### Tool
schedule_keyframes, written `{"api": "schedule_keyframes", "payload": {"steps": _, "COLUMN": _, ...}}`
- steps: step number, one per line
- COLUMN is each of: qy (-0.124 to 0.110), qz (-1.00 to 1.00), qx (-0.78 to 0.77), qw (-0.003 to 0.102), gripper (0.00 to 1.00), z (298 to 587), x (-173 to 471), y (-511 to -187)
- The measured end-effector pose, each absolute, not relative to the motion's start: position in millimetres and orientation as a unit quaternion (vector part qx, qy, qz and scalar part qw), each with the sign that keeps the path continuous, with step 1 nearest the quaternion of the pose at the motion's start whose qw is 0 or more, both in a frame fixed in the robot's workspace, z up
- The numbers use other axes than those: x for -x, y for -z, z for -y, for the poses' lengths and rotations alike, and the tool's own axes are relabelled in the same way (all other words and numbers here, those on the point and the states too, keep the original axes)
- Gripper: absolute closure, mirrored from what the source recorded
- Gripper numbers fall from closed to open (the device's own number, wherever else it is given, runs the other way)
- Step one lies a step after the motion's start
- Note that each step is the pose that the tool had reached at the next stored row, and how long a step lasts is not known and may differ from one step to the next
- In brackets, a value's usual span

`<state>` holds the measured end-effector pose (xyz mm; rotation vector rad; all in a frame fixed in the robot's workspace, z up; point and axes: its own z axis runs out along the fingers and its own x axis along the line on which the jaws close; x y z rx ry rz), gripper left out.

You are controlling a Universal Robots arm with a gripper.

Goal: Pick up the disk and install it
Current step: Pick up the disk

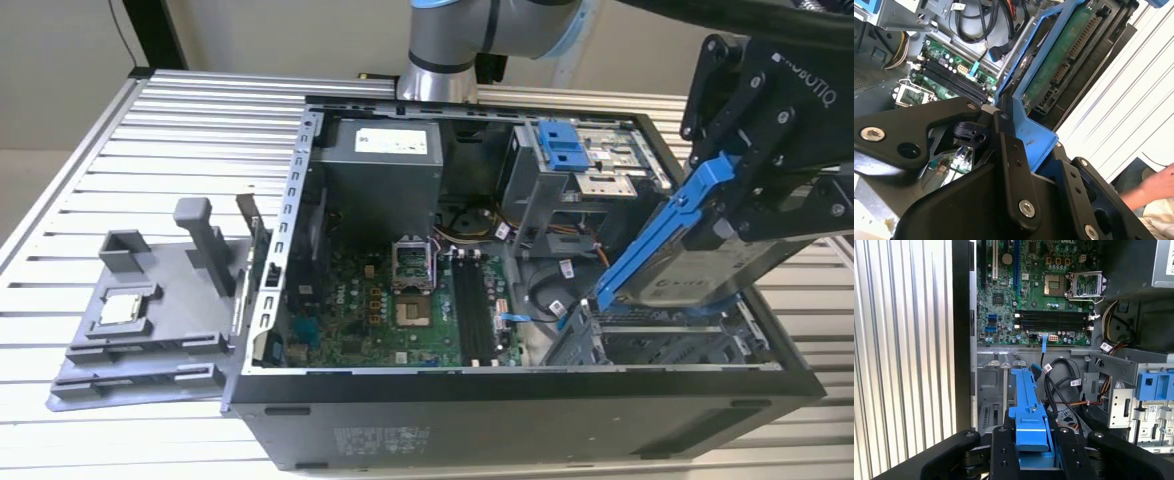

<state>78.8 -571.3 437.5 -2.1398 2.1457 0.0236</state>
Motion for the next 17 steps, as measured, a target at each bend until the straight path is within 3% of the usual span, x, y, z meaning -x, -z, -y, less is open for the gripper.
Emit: {"api": "schedule_keyframes", "payload": {"steps": 17, "qy": -0.008, "qz": -0.710, "qx": 0.702, "qw": 0.056, "gripper": 1.00, "z": 571, "x": -79, "y": -420}}
